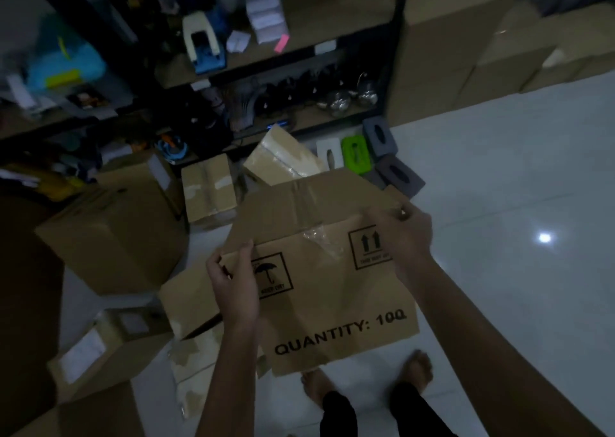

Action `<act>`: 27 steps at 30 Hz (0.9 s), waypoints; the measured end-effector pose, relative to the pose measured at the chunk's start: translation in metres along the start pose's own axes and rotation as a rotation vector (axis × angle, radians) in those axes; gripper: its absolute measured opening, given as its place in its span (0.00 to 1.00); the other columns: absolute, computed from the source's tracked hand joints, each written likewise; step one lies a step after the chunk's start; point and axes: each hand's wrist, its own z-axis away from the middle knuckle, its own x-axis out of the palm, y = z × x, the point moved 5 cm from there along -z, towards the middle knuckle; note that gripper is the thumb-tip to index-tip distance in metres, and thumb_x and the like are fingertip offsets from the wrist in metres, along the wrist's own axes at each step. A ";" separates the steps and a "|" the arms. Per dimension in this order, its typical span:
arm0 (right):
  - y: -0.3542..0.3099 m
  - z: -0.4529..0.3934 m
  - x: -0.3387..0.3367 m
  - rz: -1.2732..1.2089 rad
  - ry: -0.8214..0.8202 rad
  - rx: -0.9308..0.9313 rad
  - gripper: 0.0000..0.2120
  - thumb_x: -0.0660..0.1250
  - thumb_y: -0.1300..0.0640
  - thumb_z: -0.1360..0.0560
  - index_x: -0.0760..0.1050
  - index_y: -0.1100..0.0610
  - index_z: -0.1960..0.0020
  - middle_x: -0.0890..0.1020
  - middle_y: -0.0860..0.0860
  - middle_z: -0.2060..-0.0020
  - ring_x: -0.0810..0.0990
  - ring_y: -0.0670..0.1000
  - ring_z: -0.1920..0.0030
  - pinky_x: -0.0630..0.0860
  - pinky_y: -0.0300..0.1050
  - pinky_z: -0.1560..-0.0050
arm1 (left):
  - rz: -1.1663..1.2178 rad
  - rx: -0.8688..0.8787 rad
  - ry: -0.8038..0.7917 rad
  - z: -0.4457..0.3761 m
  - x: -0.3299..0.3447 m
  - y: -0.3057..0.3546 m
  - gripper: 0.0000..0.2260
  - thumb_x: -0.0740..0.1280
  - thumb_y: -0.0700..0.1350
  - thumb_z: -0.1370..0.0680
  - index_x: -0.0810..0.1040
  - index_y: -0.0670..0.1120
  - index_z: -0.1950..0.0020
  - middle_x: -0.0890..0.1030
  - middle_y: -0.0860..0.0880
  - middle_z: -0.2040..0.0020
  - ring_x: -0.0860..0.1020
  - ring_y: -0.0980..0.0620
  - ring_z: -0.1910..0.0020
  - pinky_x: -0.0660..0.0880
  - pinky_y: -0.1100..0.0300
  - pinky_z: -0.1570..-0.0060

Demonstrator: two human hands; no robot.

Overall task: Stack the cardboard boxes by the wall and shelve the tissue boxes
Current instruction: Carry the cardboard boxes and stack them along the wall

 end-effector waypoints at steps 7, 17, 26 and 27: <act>-0.024 0.022 -0.162 -0.268 -0.033 0.084 0.16 0.78 0.50 0.31 0.78 0.44 0.45 0.86 0.50 0.50 0.86 0.53 0.51 0.83 0.58 0.48 | -0.053 0.067 -0.135 0.123 0.090 0.043 0.22 0.72 0.58 0.29 0.71 0.60 0.37 0.79 0.52 0.41 0.80 0.46 0.46 0.80 0.40 0.45; -0.077 -0.003 -0.357 -0.322 0.112 -0.103 0.22 0.74 0.50 0.26 0.72 0.46 0.35 0.79 0.45 0.44 0.80 0.46 0.46 0.81 0.48 0.47 | -0.106 0.120 -0.435 0.249 0.241 0.071 0.32 0.78 0.64 0.39 0.79 0.59 0.37 0.82 0.52 0.40 0.82 0.47 0.43 0.79 0.41 0.41; -0.096 -0.090 -0.447 -0.291 0.279 -0.100 0.26 0.70 0.48 0.23 0.66 0.44 0.27 0.76 0.47 0.38 0.76 0.51 0.38 0.77 0.55 0.36 | -0.149 0.164 -0.512 0.293 0.385 0.089 0.33 0.76 0.63 0.33 0.75 0.56 0.31 0.79 0.51 0.39 0.77 0.46 0.41 0.76 0.40 0.38; -0.101 -0.103 -0.454 -0.289 0.285 -0.101 0.26 0.69 0.48 0.22 0.65 0.44 0.27 0.76 0.47 0.39 0.76 0.51 0.39 0.77 0.55 0.37 | -0.155 0.167 -0.516 0.293 0.403 0.092 0.32 0.76 0.62 0.32 0.76 0.55 0.31 0.80 0.50 0.39 0.77 0.46 0.41 0.76 0.41 0.38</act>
